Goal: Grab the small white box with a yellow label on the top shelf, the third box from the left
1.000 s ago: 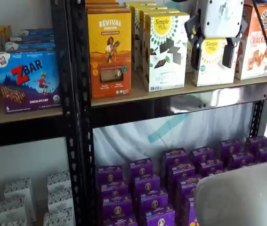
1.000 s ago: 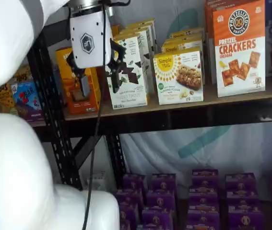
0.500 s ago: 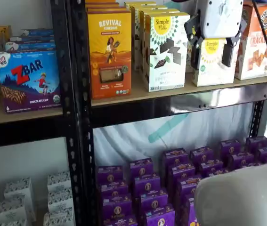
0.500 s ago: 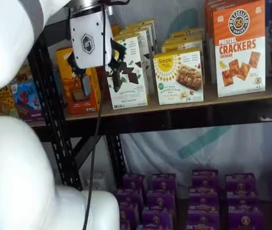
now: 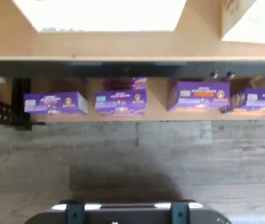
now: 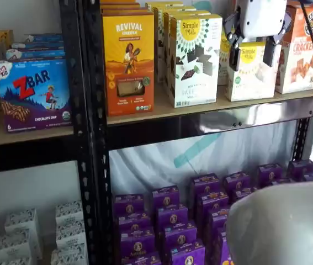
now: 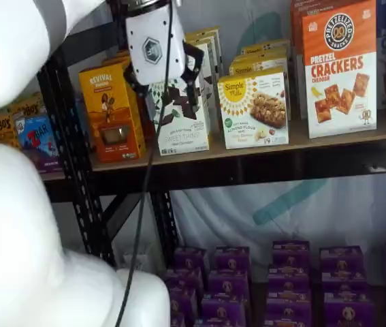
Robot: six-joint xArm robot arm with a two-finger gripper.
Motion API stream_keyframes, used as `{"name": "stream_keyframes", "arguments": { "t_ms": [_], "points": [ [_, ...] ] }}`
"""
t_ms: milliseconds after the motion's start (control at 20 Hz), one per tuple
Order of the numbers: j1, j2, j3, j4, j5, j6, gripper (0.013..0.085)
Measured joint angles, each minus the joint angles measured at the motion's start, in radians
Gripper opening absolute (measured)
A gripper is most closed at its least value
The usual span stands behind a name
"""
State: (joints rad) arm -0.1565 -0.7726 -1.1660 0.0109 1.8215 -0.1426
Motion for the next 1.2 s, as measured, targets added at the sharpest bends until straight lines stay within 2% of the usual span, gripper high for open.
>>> {"name": "stream_keyframes", "arguments": {
  "t_ms": [200, 300, 950, 1200],
  "points": [
    [-0.084, 0.07, -0.035, 0.013, -0.055, -0.081, 0.085],
    [-0.11, 0.1, -0.052, 0.019, -0.073, -0.106, 0.085],
    [-0.168, 0.213, -0.119, 0.016, -0.155, -0.165, 0.085],
    [-0.182, 0.238, -0.135, 0.018, -0.155, -0.179, 0.085]
  ]
}}
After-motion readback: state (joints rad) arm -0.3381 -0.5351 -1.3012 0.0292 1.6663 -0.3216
